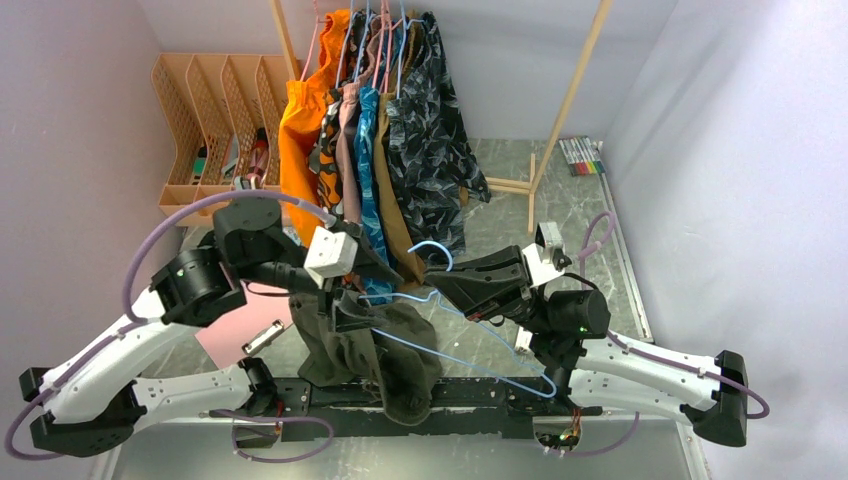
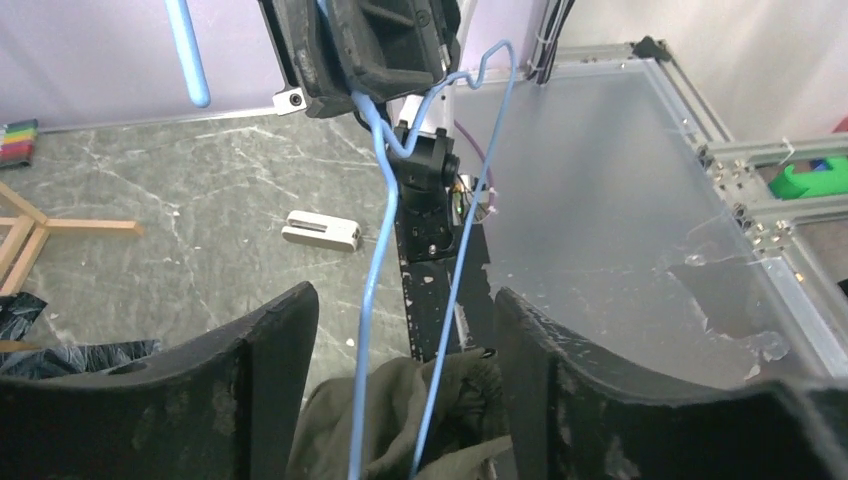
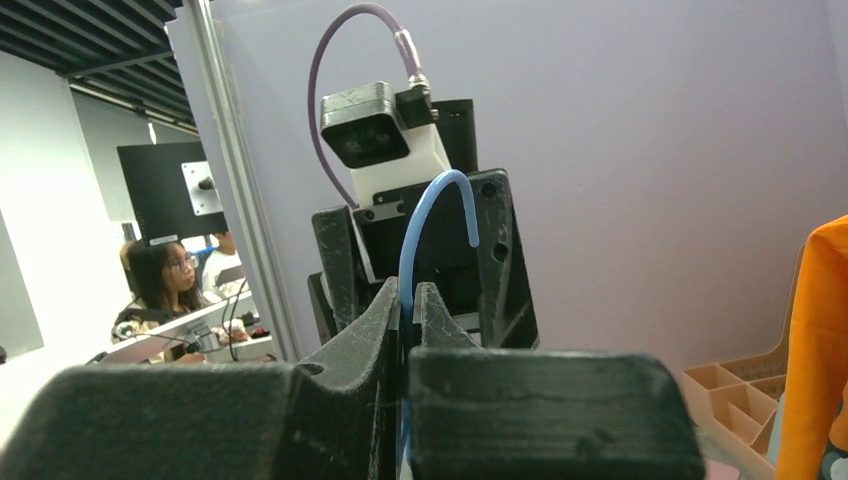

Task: Place the shorts on the hanger
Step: Hang the shorts on the hanger.

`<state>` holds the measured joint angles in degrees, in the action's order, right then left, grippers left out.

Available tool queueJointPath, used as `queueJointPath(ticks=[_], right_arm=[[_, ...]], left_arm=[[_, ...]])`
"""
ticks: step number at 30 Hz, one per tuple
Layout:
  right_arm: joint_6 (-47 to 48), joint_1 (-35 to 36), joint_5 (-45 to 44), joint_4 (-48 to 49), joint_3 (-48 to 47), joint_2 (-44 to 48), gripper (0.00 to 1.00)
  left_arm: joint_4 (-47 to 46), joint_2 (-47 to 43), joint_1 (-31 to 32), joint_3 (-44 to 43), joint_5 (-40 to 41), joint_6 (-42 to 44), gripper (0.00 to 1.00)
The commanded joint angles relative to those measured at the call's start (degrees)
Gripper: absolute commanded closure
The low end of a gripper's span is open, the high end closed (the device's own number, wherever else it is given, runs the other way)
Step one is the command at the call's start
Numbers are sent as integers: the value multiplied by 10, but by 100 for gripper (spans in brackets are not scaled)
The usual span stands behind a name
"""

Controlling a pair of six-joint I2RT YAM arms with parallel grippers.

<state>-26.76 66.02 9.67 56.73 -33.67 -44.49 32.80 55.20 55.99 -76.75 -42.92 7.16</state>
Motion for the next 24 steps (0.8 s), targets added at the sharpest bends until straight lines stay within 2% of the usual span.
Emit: queueJointPath(ticks=[1,5,9,14,17,24], right_arm=[[6,0,-3,30,-2,9,100],[6,0,-3,35,1,5,100],[6,1,-5,36,4,4,100],[5,0,-2,38,5,2,100],[4,1,1,38,4,0,100],[-4,1,3,49,15,-2,100]], left_arm=[[-20,-44,1,-5,22,-8,27],[21,-61,1,-32,62,-3,25],[75,-104,1,-23,136,-2,24],[189,-145,1,-10,227,5,24],[216,-159,1,17,238,2,24],[207,-138,1,62,253,18,22]])
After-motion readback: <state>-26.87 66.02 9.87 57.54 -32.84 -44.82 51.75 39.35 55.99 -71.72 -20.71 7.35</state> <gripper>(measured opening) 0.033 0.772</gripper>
